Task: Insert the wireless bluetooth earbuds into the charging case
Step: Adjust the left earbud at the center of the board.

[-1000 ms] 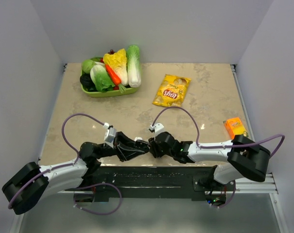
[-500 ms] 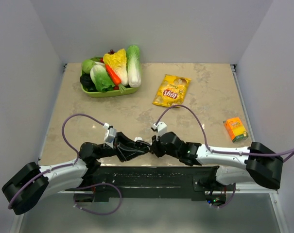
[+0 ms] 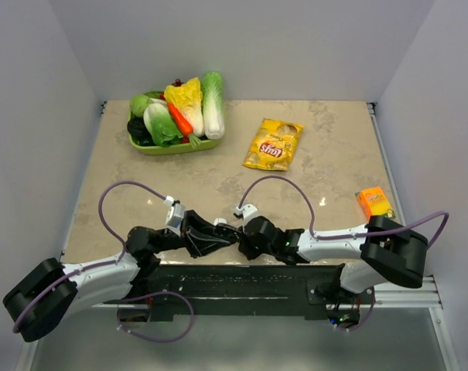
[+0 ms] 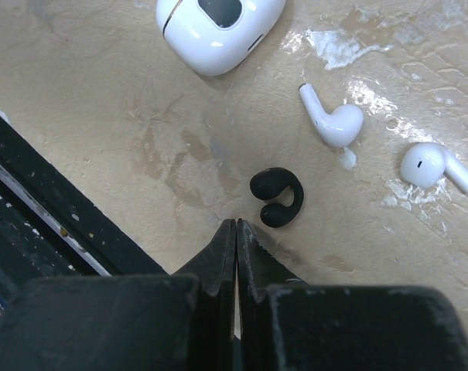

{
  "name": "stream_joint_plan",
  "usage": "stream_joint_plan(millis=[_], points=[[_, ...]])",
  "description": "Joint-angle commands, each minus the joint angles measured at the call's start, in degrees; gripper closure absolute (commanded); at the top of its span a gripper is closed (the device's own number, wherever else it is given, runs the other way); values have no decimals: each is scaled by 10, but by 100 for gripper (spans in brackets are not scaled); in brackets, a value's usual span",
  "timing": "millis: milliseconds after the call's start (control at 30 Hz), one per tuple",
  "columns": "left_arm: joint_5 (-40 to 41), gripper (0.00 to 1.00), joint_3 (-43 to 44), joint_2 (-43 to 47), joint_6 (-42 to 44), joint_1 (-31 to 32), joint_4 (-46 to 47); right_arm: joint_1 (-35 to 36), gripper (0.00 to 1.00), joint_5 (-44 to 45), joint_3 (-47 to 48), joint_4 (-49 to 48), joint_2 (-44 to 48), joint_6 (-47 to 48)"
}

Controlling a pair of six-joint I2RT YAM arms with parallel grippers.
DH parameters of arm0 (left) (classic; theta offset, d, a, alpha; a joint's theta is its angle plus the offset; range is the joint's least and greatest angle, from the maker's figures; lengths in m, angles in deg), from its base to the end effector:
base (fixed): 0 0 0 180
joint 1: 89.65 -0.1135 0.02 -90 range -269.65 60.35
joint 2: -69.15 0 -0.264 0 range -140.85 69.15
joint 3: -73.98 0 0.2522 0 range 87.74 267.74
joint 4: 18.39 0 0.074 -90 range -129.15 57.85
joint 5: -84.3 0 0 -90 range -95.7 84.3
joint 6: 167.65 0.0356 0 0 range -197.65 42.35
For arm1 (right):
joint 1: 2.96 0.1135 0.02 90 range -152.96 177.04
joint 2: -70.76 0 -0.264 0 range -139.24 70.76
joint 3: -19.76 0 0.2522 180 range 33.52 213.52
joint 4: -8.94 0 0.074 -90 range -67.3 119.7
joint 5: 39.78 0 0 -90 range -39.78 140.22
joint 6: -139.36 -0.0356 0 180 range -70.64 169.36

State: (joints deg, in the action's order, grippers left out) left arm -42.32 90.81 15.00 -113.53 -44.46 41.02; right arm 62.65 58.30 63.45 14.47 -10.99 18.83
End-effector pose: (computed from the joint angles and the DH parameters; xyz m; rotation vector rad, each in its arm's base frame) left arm 0.0984 -0.1292 0.2132 0.7372 1.2354 -1.5709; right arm 0.1118 0.2346 0.1440 -0.6596 2.3302 0.6578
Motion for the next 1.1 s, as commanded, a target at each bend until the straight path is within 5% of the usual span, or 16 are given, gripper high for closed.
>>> stream_joint_plan(millis=[0,1067], points=[[4,100,2,2,5,5,355,2,100,33,9,-1,-3,-26],[10,100,-6,7,9,10,355,-33,98,121,12,104,42,-53]])
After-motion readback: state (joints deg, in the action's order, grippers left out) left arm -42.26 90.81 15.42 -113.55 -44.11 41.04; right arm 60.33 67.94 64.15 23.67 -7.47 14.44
